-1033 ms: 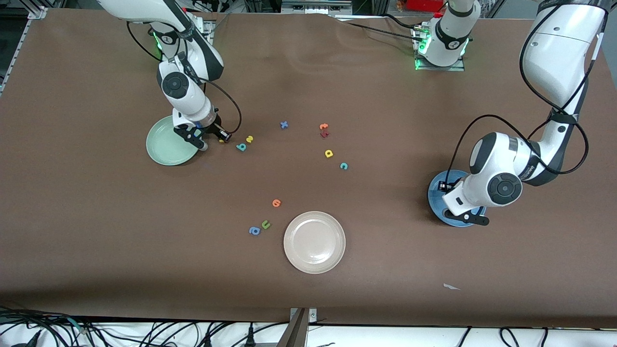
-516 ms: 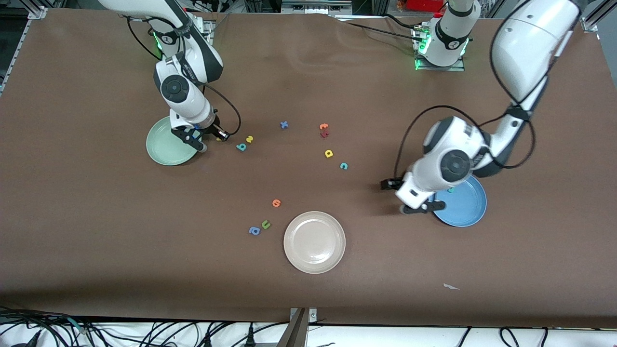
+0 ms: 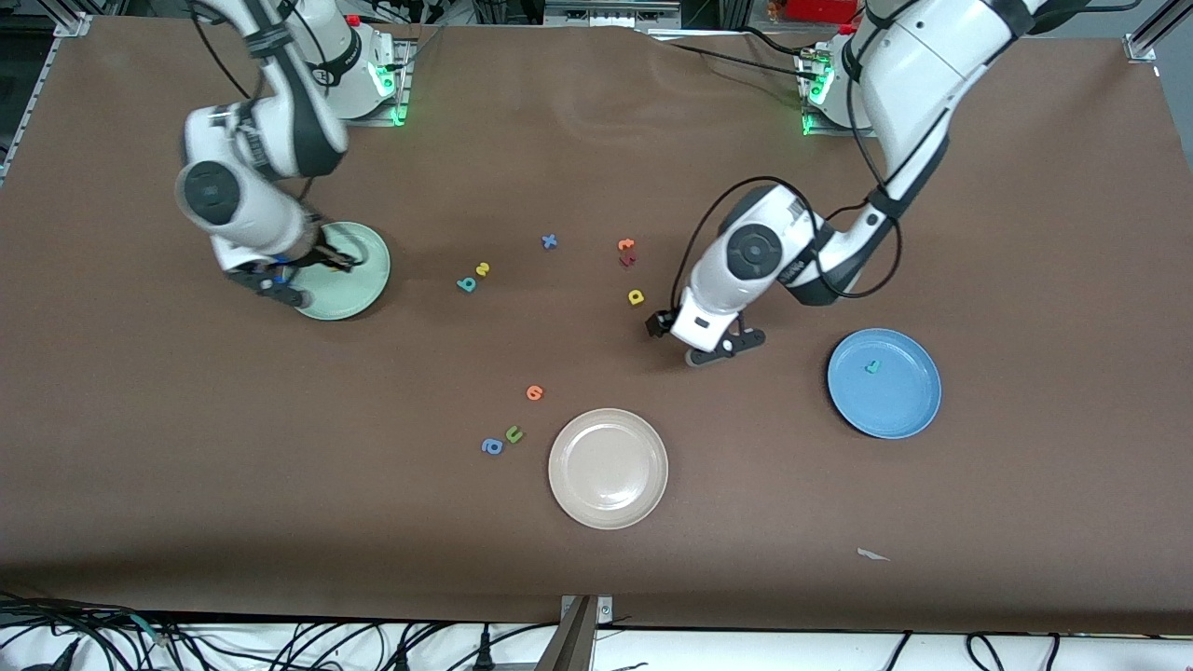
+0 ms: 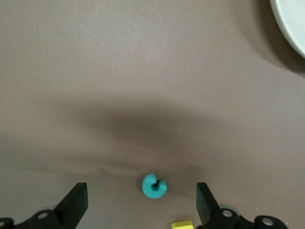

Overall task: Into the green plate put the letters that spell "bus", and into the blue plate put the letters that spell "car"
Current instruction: 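Place yellow u on the green plate while the left gripper grasps teal c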

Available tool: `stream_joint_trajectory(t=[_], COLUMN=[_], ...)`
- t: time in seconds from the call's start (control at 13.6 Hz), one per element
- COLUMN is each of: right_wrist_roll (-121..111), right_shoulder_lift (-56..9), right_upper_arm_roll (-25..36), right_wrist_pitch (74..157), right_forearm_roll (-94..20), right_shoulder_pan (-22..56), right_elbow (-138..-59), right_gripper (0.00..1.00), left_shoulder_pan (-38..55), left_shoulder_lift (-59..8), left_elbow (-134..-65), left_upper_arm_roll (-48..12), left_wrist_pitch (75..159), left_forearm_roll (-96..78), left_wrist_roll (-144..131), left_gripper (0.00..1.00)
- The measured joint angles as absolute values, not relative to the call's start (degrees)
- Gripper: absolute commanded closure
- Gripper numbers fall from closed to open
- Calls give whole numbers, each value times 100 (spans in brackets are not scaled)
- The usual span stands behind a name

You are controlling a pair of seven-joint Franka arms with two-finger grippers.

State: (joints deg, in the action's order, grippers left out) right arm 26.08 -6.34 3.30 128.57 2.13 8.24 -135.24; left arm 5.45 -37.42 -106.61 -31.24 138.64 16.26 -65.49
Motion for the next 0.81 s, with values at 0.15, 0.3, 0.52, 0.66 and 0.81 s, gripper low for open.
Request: stream_joint_trajectory(t=[0.15, 0.3, 0.52, 0.66, 0.81], right_wrist_roll=[1954, 1757, 1695, 1694, 1695], right_shoulder_lift=[-809, -1046, -1364, -1415, -1387], right_upper_arm_roll=[738, 805, 803, 803, 804], right_wrist_pitch=[12939, 13205, 13589, 13630, 13633], right_forearm_roll=[213, 213, 213, 213, 212], right_shoulder_pan=[807, 810, 827, 827, 827], right_elbow=[-13571, -13649, -13731, -13731, -13720], right_gripper=[83, 82, 57, 5, 2], left_shoulder_pan=[697, 776, 785, 804, 848], left_shoulder_lift=[-3807, -3927, -4017, -4046, -4061], left_elbow=[-10675, -10678, -10678, -10678, -10679], left_upper_arm_roll=[-3121, -3114, -3105, -3105, -3105], left_wrist_pitch=[13879, 13922, 13949, 13950, 13950], left_forearm_roll=[2079, 2307, 2354, 2354, 2354], left_wrist_roll=[-7169, -7504, -7597, -7608, -7652], left_gripper=[3, 4, 16, 30, 41])
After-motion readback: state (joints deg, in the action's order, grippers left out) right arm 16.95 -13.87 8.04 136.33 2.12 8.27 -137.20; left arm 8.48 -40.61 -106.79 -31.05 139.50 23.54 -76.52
